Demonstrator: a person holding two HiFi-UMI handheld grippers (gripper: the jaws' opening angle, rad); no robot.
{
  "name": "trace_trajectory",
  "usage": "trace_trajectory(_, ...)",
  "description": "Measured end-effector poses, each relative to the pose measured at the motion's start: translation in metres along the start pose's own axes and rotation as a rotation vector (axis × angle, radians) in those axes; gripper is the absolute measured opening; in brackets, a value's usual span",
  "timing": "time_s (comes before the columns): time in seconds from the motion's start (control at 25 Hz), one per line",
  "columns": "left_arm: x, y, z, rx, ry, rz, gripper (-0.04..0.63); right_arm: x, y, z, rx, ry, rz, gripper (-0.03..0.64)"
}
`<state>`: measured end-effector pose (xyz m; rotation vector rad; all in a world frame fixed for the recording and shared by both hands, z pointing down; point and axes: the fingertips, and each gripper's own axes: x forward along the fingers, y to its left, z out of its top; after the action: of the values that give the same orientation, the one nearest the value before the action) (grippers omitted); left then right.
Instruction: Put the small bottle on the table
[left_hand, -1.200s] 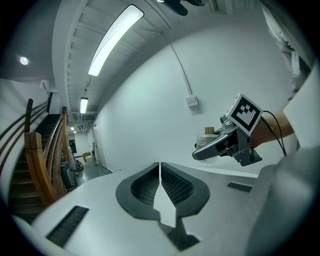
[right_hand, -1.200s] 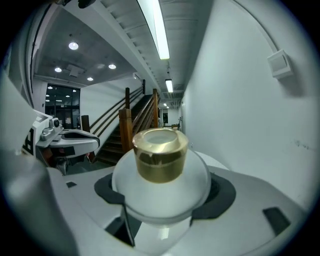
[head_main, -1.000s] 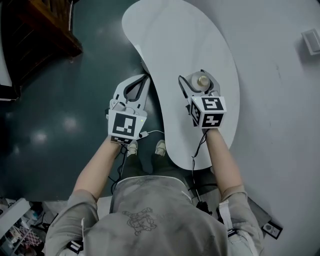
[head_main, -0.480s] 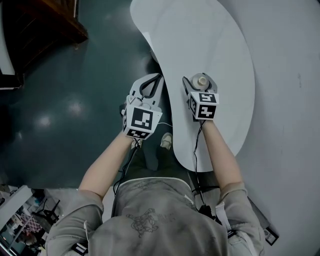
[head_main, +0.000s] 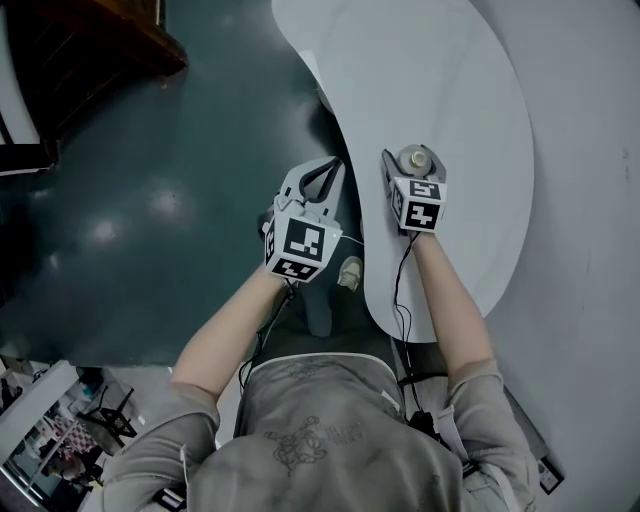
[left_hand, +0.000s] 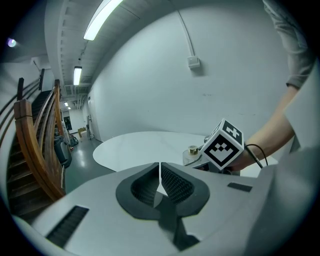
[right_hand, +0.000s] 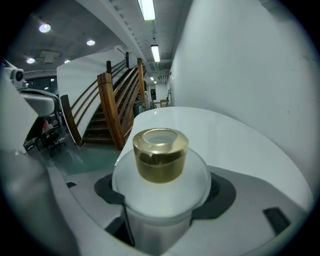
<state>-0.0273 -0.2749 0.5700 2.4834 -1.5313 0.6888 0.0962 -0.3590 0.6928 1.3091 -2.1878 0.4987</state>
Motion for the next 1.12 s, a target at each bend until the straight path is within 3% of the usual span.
trace_trajectory(0.2,0.0,-0.003,-0.006,-0.009,0.004,-0.025,0.025,0.002,0.004,-0.012,0.002,0.007,0.0,0.327)
trace_trajectory(0.52,-0.008,-0.005,-0.017,-0.018,0.035,-0.021,0.025,0.002,0.013,-0.011,-0.061,-0.072,0.0,0.327)
trace_trajectory(0.64,-0.013,-0.007,-0.018,-0.018,0.079,-0.027,0.025,0.003,0.014,-0.01,-0.027,-0.061,0.033,0.328)
trace_trajectory(0.96,-0.049,-0.01,0.005,0.025,0.112,-0.07,0.025,-0.018,0.009,-0.006,0.043,-0.031,0.044,0.345)
trace_trajectory(1.12,-0.065,-0.01,0.017,0.05,0.112,-0.075,0.025,-0.044,0.008,0.012,0.019,-0.049,0.021,0.345)
